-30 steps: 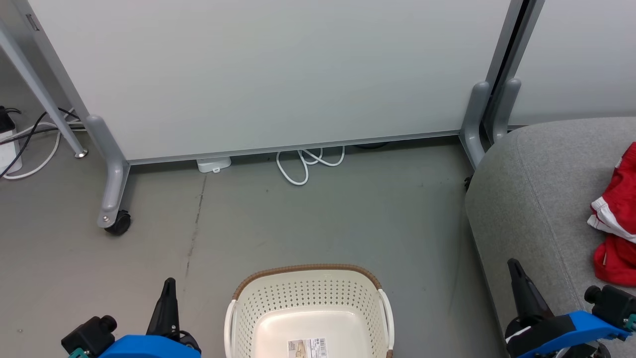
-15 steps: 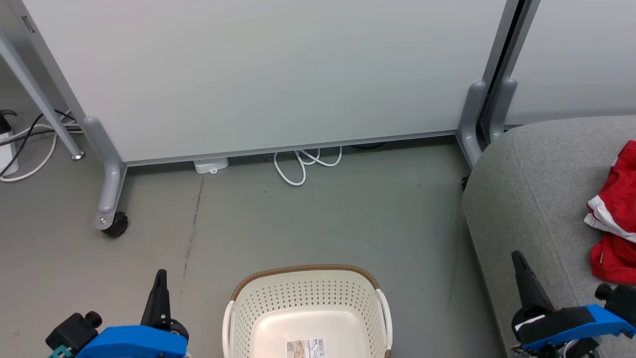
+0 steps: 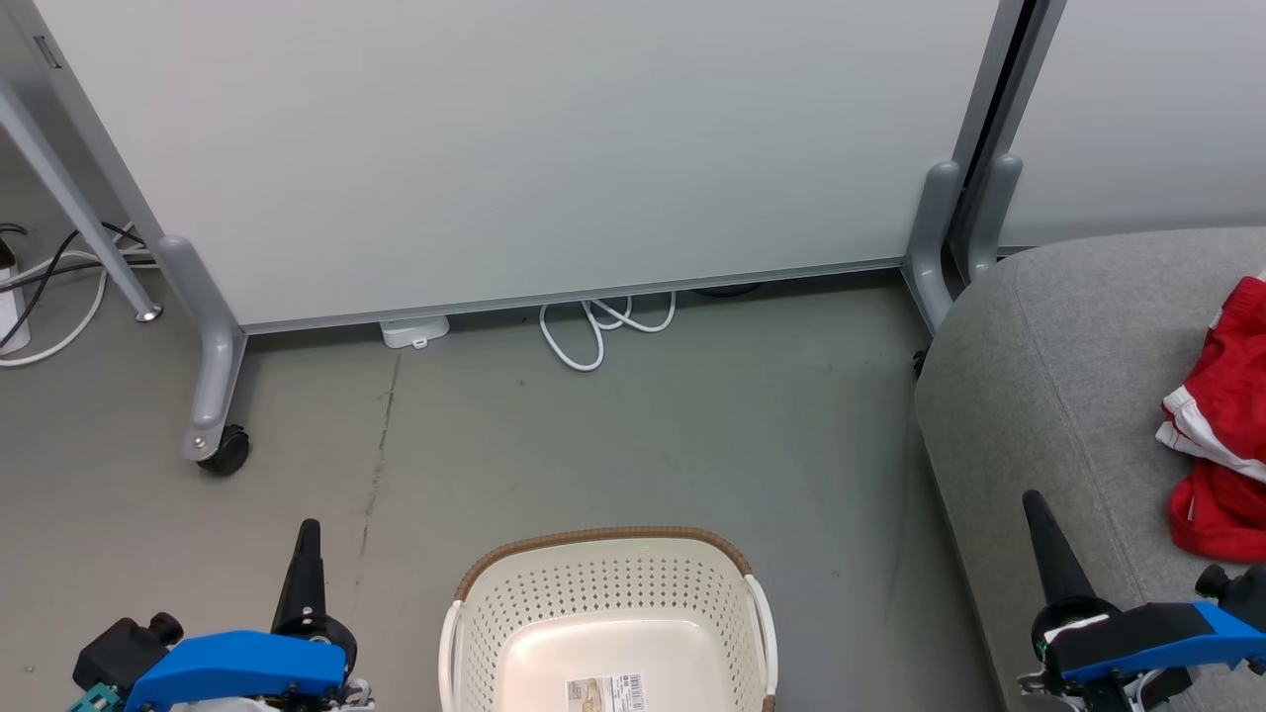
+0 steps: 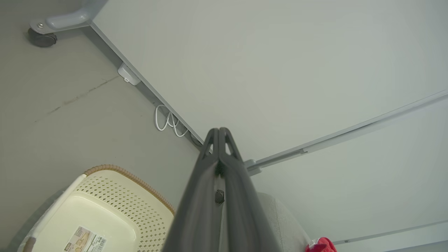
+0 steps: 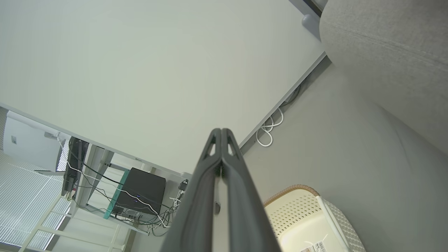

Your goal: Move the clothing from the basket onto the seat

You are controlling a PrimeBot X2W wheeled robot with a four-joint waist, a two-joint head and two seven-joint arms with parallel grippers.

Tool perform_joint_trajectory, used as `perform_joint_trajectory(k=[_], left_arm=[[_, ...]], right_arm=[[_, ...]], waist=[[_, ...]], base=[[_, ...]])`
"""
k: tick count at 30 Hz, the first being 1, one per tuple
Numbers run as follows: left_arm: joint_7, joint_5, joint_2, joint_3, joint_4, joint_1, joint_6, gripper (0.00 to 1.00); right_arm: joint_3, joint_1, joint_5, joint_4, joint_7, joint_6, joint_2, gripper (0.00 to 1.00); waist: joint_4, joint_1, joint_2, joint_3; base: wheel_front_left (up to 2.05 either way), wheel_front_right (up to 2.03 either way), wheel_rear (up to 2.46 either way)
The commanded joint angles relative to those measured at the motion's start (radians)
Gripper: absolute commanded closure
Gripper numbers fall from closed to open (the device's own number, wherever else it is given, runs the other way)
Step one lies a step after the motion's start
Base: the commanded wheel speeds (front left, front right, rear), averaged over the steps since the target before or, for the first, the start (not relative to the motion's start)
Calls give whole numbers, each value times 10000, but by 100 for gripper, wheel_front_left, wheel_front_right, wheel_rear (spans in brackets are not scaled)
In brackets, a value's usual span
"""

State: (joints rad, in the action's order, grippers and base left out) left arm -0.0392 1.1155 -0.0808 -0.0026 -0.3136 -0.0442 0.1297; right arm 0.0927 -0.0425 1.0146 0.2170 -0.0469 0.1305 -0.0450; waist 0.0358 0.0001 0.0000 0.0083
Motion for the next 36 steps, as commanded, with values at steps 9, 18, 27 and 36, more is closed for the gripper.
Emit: perform_joint_trajectory(k=[9,18,27,36], left_arm=[[284,947,40,260,244,-340,9,100],[514,1723,77,439,331,-393,11,100],[730,2440,116,580,420,-473,12,100],[954,3175,160,755,504,-526,13,100]], right_arm=[[56,-335,1138,2,-134,3,-58,100],[86,-423,2060,51,-241,3,-62,100],[117,-472,2907,97,-342,3,-66,100],[149,-558,3789,147,-442,3,-70,100]], waist=[[-47,-1,0,-7],[-96,-1,0,-14],[-144,-1,0,-21],[-197,-1,0,-29]], base=[[0,0,0],[0,0,0],[0,0,0],[0,0,0]])
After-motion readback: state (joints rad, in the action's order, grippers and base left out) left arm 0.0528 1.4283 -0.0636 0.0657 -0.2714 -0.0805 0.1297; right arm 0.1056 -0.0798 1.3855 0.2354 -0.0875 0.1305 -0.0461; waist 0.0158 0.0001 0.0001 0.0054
